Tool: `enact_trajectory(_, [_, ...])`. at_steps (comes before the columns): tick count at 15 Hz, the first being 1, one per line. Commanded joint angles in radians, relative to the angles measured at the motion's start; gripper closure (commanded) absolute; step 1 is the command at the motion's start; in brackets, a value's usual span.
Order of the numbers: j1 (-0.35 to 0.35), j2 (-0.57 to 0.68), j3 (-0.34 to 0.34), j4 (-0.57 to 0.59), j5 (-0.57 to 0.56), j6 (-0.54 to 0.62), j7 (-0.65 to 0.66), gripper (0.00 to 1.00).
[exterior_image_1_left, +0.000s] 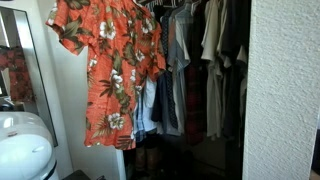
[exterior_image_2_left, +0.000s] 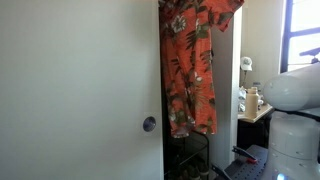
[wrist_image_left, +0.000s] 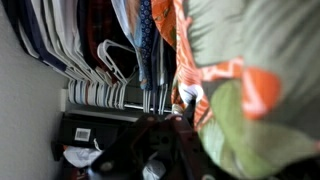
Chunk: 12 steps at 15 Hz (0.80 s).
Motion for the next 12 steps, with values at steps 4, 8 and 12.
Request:
enact_trajectory(4, [-0.073,0.045,-0.060,0.048,-0.037,0.058,-0.054,0.98])
enact_trajectory(8, [-0.082,0.068,-0.058,0.044,-0.033,0.095,-0.059,0.98])
enact_trajectory(12, [-0.087,0.121,-0.027,0.044,-0.035,0.156,-0.055,0.98])
